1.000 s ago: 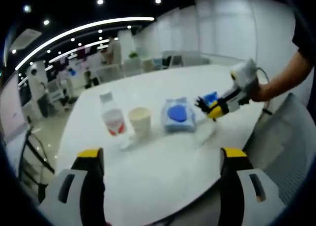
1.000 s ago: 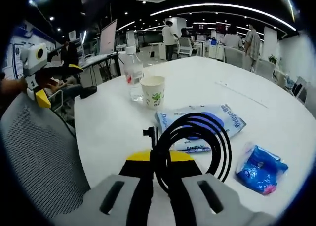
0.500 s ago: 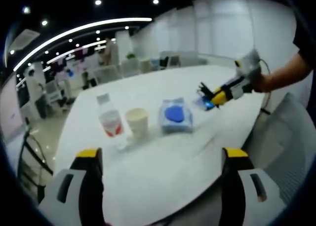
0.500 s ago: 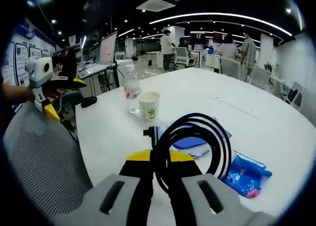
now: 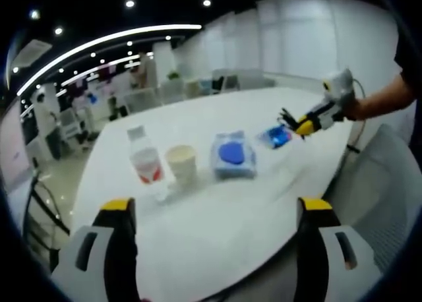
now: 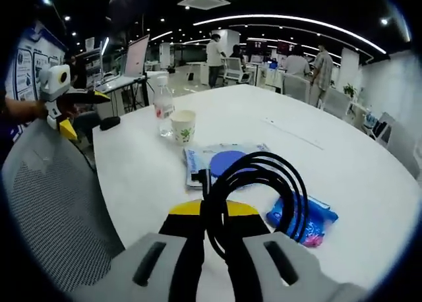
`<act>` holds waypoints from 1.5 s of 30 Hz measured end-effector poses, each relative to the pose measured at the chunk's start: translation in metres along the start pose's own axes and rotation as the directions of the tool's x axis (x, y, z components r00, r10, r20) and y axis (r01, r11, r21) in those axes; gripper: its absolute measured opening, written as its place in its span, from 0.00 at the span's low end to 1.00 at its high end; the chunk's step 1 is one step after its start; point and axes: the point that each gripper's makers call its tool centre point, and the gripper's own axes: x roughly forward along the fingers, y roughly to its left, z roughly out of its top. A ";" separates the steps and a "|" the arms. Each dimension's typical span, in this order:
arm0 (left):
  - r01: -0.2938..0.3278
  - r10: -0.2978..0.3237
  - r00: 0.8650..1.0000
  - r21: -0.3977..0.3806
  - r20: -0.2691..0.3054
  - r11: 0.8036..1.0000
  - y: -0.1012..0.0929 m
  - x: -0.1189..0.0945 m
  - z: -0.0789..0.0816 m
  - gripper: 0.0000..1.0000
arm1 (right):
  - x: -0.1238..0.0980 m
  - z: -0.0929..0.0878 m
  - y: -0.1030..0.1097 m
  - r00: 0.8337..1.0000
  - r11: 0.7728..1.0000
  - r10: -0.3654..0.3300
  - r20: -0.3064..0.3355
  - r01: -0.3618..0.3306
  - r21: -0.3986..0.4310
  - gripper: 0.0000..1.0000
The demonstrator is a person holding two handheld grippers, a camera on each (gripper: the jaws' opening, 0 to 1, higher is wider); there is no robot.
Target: Arrange the tabletop items into an orderly group along one side of the table until the central work area is clear of visible clutter.
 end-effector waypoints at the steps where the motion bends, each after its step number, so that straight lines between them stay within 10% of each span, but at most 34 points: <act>1: -0.001 0.001 1.000 0.002 0.000 1.000 0.000 0.000 0.000 0.98 | -0.001 -0.002 -0.001 1.000 1.000 -0.003 -0.004 0.003 0.000 0.10; 21: -0.008 0.008 1.000 0.002 -0.015 1.000 -0.001 -0.003 -0.002 0.97 | 0.027 -0.084 -0.001 0.979 0.999 0.005 -0.204 0.002 0.033 0.10; 45: -0.023 0.022 0.998 -0.005 -0.059 1.000 0.004 -0.002 -0.010 0.95 | 0.048 -0.096 0.015 0.971 0.990 0.111 -0.214 -0.088 0.112 0.22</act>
